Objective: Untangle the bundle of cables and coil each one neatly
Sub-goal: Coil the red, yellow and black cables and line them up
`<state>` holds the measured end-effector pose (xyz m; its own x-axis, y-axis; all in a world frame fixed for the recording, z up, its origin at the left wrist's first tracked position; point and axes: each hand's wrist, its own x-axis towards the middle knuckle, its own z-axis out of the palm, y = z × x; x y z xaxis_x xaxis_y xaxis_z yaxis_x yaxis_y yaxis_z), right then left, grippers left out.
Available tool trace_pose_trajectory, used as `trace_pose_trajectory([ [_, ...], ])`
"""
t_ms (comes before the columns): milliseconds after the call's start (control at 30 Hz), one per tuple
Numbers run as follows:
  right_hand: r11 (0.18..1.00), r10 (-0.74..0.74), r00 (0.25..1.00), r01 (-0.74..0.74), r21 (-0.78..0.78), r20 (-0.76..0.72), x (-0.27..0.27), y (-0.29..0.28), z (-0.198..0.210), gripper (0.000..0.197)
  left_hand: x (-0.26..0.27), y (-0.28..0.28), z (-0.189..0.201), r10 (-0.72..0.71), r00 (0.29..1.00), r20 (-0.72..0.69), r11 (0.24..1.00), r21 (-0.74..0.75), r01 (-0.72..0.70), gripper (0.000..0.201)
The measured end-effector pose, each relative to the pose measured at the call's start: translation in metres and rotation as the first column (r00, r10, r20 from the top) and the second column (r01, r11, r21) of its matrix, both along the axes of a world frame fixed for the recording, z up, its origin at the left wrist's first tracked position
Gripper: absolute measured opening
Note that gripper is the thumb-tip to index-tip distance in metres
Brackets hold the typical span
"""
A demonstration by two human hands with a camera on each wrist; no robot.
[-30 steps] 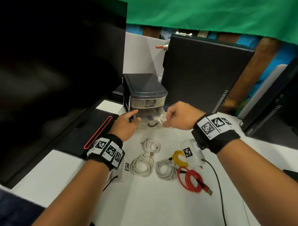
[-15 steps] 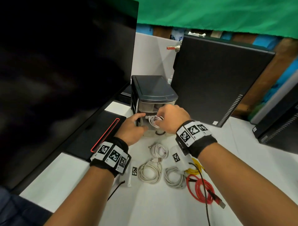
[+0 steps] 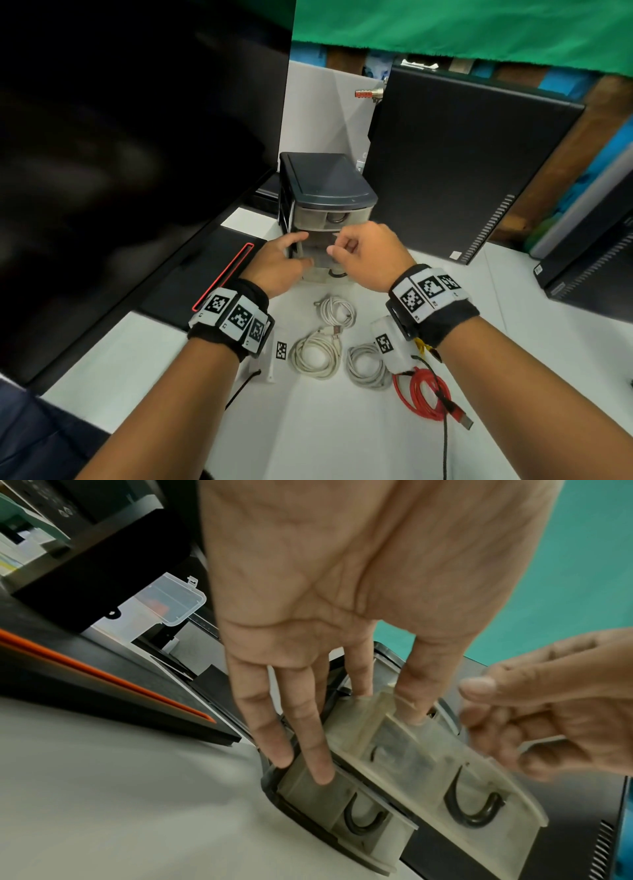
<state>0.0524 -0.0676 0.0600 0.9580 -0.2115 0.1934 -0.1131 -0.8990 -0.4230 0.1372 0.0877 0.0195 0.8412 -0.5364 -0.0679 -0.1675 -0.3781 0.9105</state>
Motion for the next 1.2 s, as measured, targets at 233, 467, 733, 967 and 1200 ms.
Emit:
trace_pose_trajectory([
  [233, 0.936, 0.167, 0.776, -0.319, -0.150, -0.608, -0.022, 0.016, -0.020, 0.065, -0.004, 0.000, 0.000, 0.014, 1.000, -0.021, 1.000, 0.009, -0.014, 0.055],
  [467, 0.912, 0.084, 0.769, -0.316, -0.263, -0.633, -0.026, 0.009, -0.044, 0.062, -0.007, 0.001, 0.000, -0.005, 0.995, -0.098, 0.998, -0.057, -0.001, 0.055],
  [733, 0.985, 0.141, 0.863, -0.173, -0.020, -0.484, -0.053, -0.011, 0.019, 0.054, -0.004, 0.000, -0.002, 0.006, 0.991, -0.136, 0.997, -0.080, -0.017, 0.056],
  [967, 0.999, -0.030, 0.951, 0.038, 0.020, -0.308, 0.001, 0.002, 0.036, 0.045, -0.004, 0.001, -0.003, -0.008, 0.990, -0.142, 0.996, -0.089, -0.005, 0.057],
  [1200, 0.987, -0.156, 0.973, 0.159, 0.004, -0.168, 0.017, 0.009, -0.008, 0.040, -0.003, 0.003, -0.004, -0.016, 0.992, -0.127, 0.996, -0.094, 0.004, 0.056],
])
